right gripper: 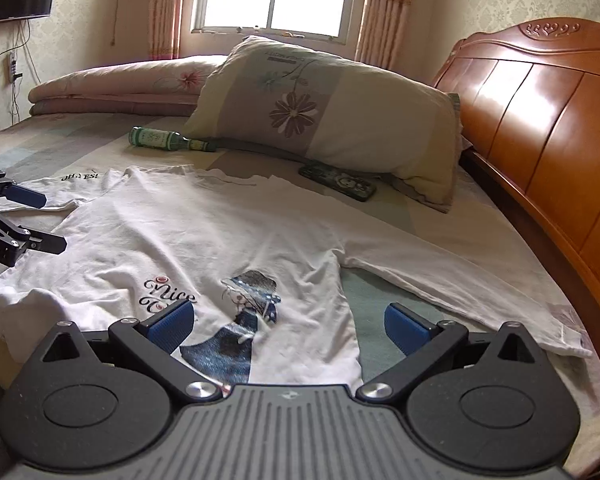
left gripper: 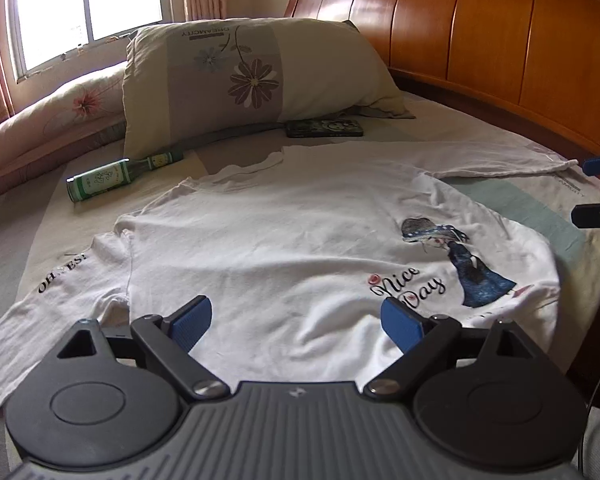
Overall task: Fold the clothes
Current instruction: 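Grasp the hem with both grippers and lift it toward the collar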
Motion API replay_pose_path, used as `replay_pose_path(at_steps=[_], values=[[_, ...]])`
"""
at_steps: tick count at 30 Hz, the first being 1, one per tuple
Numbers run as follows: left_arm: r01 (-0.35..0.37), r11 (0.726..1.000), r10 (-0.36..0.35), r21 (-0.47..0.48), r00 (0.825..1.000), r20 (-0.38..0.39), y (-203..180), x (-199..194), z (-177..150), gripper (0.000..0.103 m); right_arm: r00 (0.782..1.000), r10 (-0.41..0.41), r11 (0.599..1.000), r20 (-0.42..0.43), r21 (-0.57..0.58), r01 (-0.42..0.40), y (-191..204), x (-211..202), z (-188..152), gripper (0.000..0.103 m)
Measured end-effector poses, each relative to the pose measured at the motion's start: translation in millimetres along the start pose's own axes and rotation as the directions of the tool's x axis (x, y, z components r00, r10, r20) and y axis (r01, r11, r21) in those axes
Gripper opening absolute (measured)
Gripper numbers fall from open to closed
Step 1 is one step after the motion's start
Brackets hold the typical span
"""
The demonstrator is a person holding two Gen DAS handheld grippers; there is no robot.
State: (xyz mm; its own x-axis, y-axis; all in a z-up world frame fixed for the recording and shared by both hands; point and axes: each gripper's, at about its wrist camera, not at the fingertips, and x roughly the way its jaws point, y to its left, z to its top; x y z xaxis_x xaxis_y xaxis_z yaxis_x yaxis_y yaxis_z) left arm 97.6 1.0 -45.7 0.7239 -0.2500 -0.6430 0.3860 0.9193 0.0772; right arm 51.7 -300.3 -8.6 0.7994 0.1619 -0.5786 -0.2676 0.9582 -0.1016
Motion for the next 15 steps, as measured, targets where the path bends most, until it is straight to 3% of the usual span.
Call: replay_pose_path(at_steps=[5,9,15], values=[[0.064,0.998,-0.064,-0.023,0.998,-0.007,-28.9,-22.7,-21.4,0.091,0.995,0.078,0.995,-0.059,0.059,-0.075,10.7,-9.3,-16.5,0.103],[0.094,0.992,-0.097,-0.08,0.995,-0.036,-43.5,-36.1,-46.8,0.092,0.977,0.162,0.98,-0.141,0.135,-0.143,28.9,9.7,-37.4,0.103],[0.084,0.981,-0.106,-0.173,0.987,-0.123,-41.7,-31.3,-86.8,0.092,0.95,0.179,0.979,-0.255,0.141,-0.147,60.9,33.0,-68.8,0.103]])
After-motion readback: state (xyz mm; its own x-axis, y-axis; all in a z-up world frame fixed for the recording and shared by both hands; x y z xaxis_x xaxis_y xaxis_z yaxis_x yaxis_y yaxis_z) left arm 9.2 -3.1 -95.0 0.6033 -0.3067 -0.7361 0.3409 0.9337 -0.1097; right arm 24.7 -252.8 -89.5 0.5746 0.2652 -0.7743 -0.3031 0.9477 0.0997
